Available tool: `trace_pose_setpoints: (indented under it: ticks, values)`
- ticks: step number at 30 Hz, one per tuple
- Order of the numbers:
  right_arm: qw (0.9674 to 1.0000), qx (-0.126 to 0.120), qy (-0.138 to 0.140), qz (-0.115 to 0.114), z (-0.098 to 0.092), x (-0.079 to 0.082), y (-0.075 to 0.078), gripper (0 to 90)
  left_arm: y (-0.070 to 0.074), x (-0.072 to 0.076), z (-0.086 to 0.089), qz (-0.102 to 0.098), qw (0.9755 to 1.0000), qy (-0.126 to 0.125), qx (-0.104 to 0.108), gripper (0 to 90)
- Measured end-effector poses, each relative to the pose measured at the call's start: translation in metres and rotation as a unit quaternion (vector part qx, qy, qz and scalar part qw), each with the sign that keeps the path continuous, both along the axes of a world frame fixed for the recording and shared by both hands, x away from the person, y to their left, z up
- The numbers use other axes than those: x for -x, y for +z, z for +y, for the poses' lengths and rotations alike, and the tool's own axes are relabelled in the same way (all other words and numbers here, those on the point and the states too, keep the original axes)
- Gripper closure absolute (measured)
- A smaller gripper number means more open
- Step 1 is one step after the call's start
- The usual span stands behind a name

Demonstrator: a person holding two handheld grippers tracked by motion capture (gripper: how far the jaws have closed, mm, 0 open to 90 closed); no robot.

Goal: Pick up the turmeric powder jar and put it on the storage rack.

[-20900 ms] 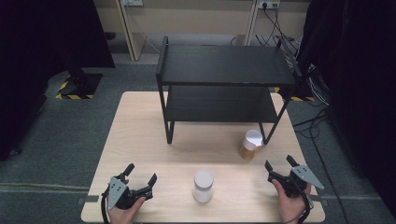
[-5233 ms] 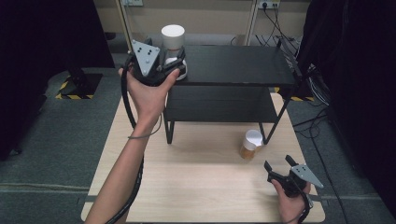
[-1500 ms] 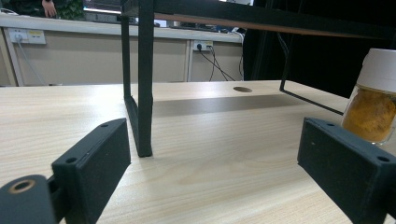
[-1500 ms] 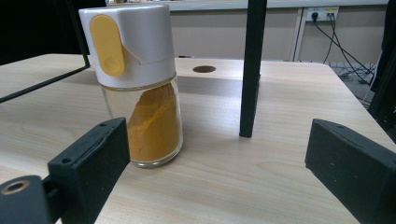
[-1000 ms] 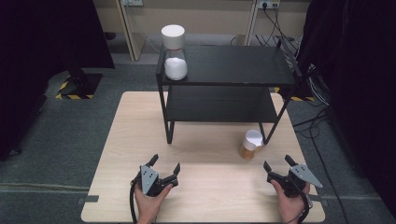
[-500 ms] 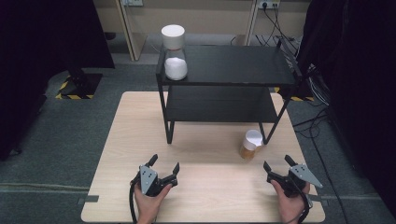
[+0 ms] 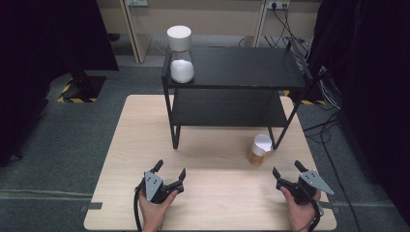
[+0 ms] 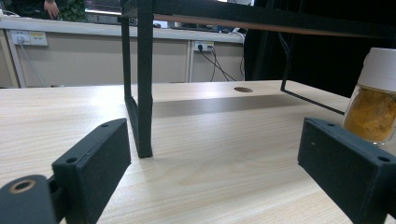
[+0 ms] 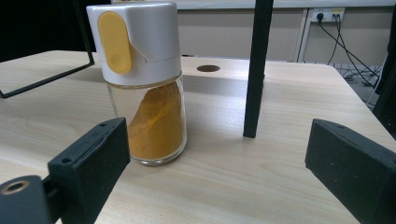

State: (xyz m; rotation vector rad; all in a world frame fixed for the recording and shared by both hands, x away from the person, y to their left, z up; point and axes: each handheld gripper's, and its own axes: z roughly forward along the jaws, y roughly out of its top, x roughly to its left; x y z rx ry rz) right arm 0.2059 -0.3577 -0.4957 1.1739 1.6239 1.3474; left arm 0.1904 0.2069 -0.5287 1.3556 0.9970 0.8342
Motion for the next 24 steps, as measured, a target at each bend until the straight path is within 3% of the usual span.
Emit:
trace_pose_setpoints:
  ticks: [16, 20, 24]
  values:
    - [1.0, -0.003, 0.007, -0.002, -0.0027, -0.0001, -0.0009, 6.7, -0.0008, 0.0005, -0.0002, -0.002, 1.0, 0.001, 0.001, 8.9]
    - [0.9998, -0.02, 0.006, -0.006, -0.0061, 0.0003, -0.0041, 7.2, -0.0005, 0.0003, -0.0001, -0.001, 1.0, 0.001, 0.001, 8.9]
    - [0.9996, -0.021, 0.01, -0.014, -0.0063, 0.0004, -0.0048, 6.9, -0.0001, -0.0002, 0.0003, 0.001, 1.0, 0.001, 0.003, 8.8]
